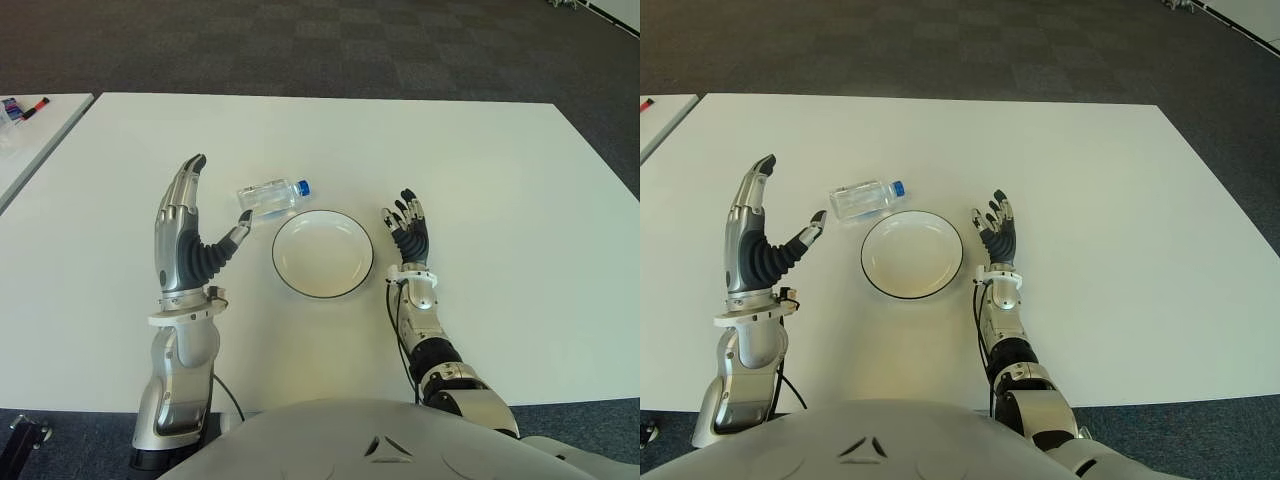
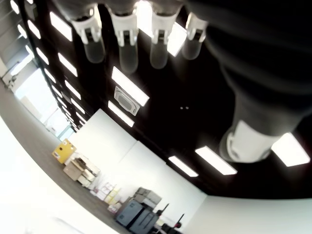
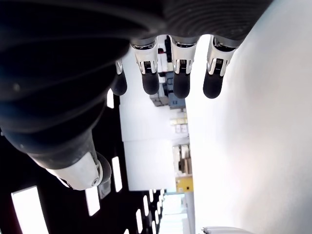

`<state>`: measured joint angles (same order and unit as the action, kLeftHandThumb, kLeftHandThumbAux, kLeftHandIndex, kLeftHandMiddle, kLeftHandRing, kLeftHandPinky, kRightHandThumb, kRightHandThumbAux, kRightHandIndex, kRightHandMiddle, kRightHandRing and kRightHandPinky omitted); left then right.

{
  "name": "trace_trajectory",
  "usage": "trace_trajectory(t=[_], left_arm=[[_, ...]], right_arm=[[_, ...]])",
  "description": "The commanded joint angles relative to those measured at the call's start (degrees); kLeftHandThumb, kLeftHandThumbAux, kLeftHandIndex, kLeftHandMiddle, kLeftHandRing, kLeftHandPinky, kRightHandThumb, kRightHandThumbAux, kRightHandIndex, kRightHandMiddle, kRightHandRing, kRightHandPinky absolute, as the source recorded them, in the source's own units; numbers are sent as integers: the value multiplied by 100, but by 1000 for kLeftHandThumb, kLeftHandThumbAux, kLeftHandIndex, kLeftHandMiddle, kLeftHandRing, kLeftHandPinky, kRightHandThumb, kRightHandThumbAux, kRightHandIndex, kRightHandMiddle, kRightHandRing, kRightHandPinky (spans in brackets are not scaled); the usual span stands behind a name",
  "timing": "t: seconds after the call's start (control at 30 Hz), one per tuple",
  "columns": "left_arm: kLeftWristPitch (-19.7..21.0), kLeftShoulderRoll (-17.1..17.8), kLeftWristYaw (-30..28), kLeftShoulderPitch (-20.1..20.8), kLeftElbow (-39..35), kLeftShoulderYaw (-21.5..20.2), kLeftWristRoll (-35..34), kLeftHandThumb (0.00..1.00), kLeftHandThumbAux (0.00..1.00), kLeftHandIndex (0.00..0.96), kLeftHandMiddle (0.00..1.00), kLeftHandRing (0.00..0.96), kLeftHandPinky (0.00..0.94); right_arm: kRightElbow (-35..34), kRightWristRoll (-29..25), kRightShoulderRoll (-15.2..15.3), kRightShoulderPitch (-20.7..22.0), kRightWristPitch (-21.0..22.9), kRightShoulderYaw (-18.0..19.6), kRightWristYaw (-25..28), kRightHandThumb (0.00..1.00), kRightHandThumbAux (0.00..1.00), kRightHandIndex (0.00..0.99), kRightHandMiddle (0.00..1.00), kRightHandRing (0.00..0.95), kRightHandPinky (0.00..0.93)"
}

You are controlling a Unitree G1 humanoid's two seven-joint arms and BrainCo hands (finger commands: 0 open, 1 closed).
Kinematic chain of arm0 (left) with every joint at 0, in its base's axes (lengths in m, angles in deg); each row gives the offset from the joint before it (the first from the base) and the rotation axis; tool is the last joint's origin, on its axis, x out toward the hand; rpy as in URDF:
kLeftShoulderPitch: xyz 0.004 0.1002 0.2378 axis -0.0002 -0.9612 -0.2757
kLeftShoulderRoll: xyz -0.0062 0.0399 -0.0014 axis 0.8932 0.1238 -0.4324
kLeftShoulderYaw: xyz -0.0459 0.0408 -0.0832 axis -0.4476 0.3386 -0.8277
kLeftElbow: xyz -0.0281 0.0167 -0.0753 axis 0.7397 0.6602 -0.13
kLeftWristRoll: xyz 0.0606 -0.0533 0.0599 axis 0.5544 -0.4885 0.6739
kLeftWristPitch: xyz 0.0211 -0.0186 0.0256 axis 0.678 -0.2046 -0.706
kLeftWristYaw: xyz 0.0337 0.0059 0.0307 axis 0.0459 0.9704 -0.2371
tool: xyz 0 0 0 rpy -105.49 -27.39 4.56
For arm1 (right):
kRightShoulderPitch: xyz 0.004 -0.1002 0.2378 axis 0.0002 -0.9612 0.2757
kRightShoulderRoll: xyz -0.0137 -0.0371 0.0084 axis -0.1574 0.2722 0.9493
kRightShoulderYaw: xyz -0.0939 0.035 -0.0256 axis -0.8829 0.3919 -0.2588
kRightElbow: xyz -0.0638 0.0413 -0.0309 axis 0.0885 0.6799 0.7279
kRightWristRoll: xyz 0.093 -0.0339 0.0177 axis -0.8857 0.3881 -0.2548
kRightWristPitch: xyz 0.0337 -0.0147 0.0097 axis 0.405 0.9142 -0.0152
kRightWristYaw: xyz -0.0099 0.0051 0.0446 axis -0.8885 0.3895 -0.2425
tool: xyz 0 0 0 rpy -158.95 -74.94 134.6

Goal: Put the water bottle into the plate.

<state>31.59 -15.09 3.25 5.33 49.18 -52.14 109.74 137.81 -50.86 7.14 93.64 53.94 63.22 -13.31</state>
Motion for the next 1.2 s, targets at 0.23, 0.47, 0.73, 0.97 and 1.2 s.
trace_trajectory(t=[0.23,0.47,0.73,0.97,1.2], left_arm=[[712,299,-689,253,-230,33,805,431,579,0,73,71,87],[924,473,-961,523,-121,73,935,432,567,0,75,62,51],[1047,890,-1100,1361,790,170,1057,426,552,0,63,46,38],[1232,1172,-1294,1734,1189,357,1173,477,549,0,35,19,49],[1491,1356,-1638,2229,1640,585,1253,510,545,0,16,2,51]], right_arm=[[384,-33,-192,-239,232,52,-26,60,716,87,93,94,137],[391,-19,-204,-233,232,44,-51,60,718,87,93,93,135],[399,-15,-229,-229,221,34,-73,58,715,87,93,92,134],[415,-31,-242,-211,255,34,-88,54,724,91,96,92,134],[420,-51,-253,-201,236,30,-76,56,724,82,90,88,132]])
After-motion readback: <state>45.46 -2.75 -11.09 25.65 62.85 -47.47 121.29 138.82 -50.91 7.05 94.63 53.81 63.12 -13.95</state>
